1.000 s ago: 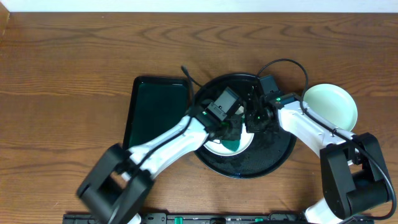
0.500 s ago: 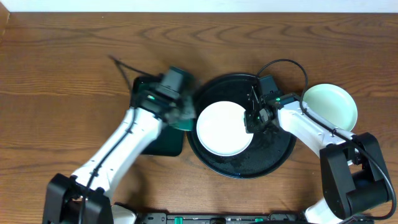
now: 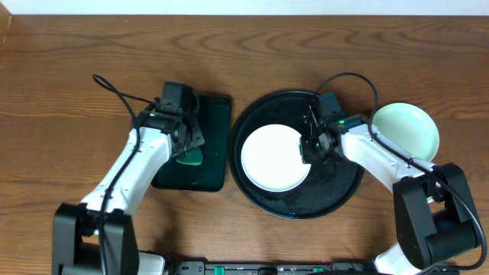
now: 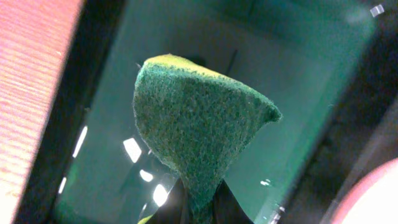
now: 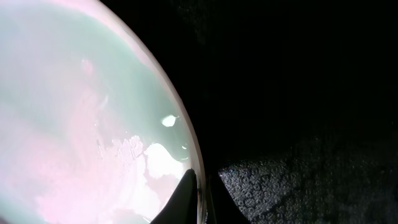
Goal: Clean dirty plates on tray and stack at the side
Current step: 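Move the sponge left and drop it into the black rectangular tray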
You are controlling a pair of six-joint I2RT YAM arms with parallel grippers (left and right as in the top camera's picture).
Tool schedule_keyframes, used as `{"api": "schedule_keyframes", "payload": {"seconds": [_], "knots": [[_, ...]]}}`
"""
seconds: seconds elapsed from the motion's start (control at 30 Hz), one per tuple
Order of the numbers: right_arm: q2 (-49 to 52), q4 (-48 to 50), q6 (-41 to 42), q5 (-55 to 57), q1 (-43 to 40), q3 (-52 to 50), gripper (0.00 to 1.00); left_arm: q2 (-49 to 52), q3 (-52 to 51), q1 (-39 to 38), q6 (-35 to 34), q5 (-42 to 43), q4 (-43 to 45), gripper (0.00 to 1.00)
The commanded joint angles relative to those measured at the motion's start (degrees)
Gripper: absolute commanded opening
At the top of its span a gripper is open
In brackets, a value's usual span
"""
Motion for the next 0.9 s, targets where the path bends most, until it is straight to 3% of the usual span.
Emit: {"api": "schedule_keyframes", "payload": {"seconds": [0.0,0.7,0.77,0.87], "knots": [[-0.37,-0.15,-0.61,-1.49,0.61,0.7,0.05,1.51,-2.32,0.17,1.18,-1.07,1.75,0.08],[-0.37,-0.2,-0.59,-1.49,0.61,0.7,0.04,4.59,-5.44,0.17,1.14,-1.05,5.09,0.08],[-0.37,-0.2,-0.61,-1.49,0.61,0.7,0.05,4.55,-5.35,0.17,0.72,-1.01,5.09,0.28],[-0.37,-0.22,-0.61,-1.49,0.61,0.7,0.05,4.48,-4.52,0.2,0.74,-1.01,4.61,0.34]]}}
